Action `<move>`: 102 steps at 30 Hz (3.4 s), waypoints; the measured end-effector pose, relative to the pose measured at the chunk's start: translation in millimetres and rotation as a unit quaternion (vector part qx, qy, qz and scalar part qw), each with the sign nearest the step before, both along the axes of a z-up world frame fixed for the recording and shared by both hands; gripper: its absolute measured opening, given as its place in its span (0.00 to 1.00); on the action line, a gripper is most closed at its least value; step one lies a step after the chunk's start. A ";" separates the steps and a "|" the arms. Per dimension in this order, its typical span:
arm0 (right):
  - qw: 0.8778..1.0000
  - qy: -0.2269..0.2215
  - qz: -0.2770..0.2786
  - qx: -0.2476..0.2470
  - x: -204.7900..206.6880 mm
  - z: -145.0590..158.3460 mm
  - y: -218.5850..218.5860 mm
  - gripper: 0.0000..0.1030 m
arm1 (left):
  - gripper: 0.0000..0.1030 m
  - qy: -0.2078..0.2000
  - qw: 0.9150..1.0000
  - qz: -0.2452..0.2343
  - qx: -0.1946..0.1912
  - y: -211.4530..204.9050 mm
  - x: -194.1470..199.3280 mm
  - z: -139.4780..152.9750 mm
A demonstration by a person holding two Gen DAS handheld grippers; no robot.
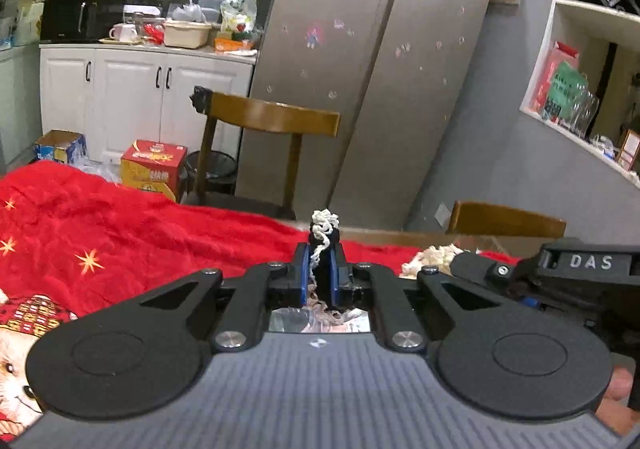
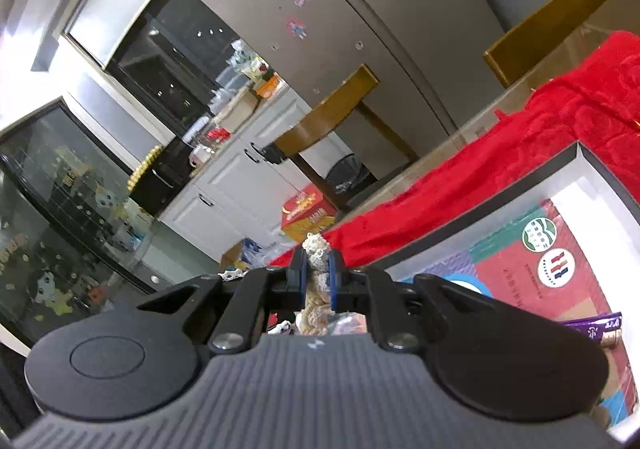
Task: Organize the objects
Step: 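Lower both scrunchies into the box and open both grippers, then withdraw both grippers from the box and move toward the blue binder clips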
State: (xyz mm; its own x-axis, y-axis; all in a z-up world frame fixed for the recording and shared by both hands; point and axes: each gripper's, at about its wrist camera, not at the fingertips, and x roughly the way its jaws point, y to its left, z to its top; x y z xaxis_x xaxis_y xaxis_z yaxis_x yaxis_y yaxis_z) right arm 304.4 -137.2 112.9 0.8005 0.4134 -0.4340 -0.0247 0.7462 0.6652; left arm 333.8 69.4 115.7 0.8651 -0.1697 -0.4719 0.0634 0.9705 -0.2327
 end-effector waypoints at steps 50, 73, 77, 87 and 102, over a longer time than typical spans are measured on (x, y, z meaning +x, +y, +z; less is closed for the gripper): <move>0.994 0.090 0.023 -0.057 13.3 -55.4 5.1 0.13 | 0.13 0.127 0.985 0.013 0.112 -34.1 29.9 -71.4; 0.994 0.086 0.035 -0.062 18.2 -51.7 6.6 0.59 | 0.42 0.143 0.983 0.014 0.112 -38.4 32.6 -75.4; 0.995 0.074 0.044 -0.049 17.9 -46.8 4.7 0.82 | 0.56 0.134 0.985 0.025 0.105 -40.4 27.8 -70.5; 0.998 0.012 0.063 -0.012 4.4 -16.9 -3.4 0.96 | 0.68 0.089 0.990 0.045 0.095 -33.3 13.5 -39.1; 0.989 -0.125 0.011 -0.082 -77.4 87.7 -9.2 1.00 | 0.68 -0.006 0.995 -0.011 0.097 -35.3 -39.1 31.8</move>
